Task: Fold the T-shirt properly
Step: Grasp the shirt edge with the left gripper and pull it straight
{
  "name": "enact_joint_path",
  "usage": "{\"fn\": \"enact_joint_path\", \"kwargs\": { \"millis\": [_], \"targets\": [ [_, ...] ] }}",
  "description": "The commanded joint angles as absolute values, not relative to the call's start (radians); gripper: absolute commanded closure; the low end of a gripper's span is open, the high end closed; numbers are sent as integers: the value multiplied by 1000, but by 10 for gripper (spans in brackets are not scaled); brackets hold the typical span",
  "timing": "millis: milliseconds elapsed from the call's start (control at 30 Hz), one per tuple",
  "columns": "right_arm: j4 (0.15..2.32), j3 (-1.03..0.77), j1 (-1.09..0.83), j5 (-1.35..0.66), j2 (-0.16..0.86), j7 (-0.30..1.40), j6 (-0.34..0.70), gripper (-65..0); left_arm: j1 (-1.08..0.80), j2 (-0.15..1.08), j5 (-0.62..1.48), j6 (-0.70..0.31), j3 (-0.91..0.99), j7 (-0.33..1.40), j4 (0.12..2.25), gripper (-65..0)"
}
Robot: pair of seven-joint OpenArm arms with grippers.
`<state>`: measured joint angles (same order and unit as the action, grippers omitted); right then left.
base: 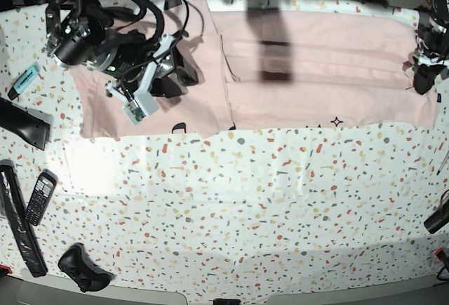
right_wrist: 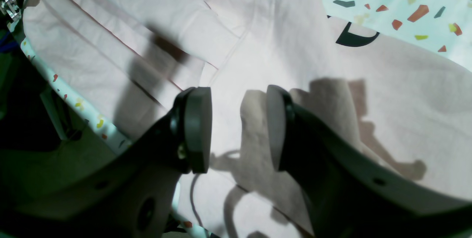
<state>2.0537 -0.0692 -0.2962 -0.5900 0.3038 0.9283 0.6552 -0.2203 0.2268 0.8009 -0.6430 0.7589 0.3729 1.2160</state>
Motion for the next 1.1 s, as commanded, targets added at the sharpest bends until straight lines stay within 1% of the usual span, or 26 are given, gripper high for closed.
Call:
{"fn": "enact_joint_path", "kwargs": {
  "millis": [0,67,133,300,400,533,700,767,833,967,1067],
  "targets": [
    [2075,-72,-288,-605,310,909,665,-237,-216,242,821,-659,780,343,1230,0],
    [2075,-72,-288,-605,310,910,665,-237,-216,242,824,-660,811,344,1230,0],
    [2075,-72,-288,-605,310,910,665,-238,-217,248,853,-693,848,367,1230,0],
    [2075,-72,-288,-605,310,909,665,-237,-223,261,1026,-698,904,543,1248,0],
    [2075,-72,-284,-605,310,910,665,-238,-245,254,1095,-698,902,599,1284,0],
    [2075,-72,-277,-604,310,910,665,-237,-295,218,1140,-698,902,614,1385,0],
    [2075,-72,-256,-602,310,909,665,-237,-370,126,1145,-698,896,630,1601,0],
    [2075,-72,-243,-602,310,910,665,-237,-383,93,1125,-698,879,634,1676,0],
    [2075,-72,-232,-602,310,918,664,-237,-379,83,1053,-698,863,607,1710,0],
    [2075,-72,-230,-602,311,956,665,-237,-377,99,885,-691,850,479,1713,0],
    [2075,-72,-230,-602,311,971,665,-237,-377,125,791,-644,850,402,1711,0]
  ]
}}
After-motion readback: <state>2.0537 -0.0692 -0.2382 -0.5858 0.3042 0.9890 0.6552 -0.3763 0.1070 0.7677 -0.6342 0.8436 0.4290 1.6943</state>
